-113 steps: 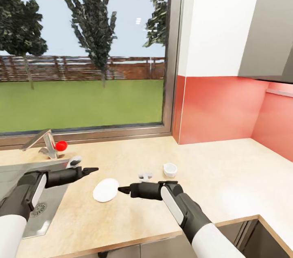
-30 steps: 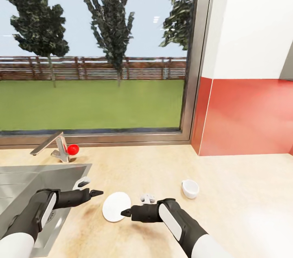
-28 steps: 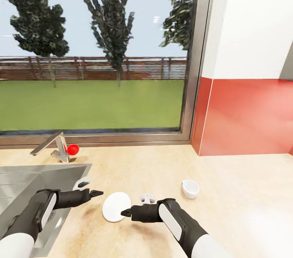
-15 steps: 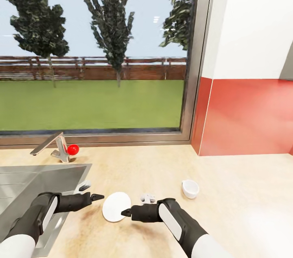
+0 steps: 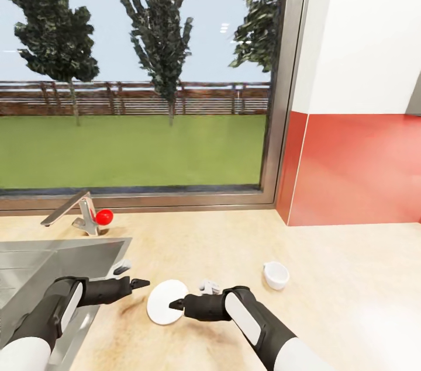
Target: Set up a coffee station on the kitchen countertop: keep the coffee maker on the countertop, move the bottle of coffee from the kitchen shelf to the counter next to the coffee maker, place a paper coffee filter on top of the coffee maker, put the saucer next to the coffee maker with the coffee cup on the saucer, and place the electric kettle next to the coffee maker.
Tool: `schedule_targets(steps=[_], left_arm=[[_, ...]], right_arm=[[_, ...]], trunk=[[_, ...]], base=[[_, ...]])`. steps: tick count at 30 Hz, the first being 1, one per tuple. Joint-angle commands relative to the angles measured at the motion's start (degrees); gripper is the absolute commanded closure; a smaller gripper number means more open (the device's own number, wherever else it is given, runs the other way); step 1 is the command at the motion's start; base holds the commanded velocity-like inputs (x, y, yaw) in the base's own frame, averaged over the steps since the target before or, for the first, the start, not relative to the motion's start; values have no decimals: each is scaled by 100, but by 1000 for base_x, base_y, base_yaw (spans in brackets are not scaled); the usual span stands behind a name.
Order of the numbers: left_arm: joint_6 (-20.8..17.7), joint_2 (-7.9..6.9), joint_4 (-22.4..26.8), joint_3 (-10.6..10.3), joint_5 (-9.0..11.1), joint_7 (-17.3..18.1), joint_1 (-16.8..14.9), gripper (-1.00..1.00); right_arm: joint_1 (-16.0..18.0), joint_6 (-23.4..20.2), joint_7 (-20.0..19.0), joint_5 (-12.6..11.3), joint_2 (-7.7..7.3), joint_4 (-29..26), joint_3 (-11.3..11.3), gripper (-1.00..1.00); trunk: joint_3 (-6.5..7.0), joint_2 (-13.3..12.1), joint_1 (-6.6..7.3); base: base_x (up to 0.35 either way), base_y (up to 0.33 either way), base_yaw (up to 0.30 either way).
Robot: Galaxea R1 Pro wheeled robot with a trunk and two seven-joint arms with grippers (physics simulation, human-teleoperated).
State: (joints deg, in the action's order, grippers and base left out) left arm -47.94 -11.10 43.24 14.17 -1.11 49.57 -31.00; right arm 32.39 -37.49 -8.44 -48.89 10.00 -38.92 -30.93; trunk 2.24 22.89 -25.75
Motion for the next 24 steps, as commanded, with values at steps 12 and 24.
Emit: schedule_targets(steps=[12, 24], left_arm=[[-40, 144, -16, 15, -13, 26, -3, -100], [-40, 152, -8, 15, -15, 26, -3, -100]], right_arm=[[-3, -21, -12, -80, 0, 10, -19, -100], [-1, -21, -9, -86, 0, 16, -19, -100]], trunk=[[-4, 3, -3], [-4, 3, -3]], base=[[0, 5, 0], [9, 0, 0]])
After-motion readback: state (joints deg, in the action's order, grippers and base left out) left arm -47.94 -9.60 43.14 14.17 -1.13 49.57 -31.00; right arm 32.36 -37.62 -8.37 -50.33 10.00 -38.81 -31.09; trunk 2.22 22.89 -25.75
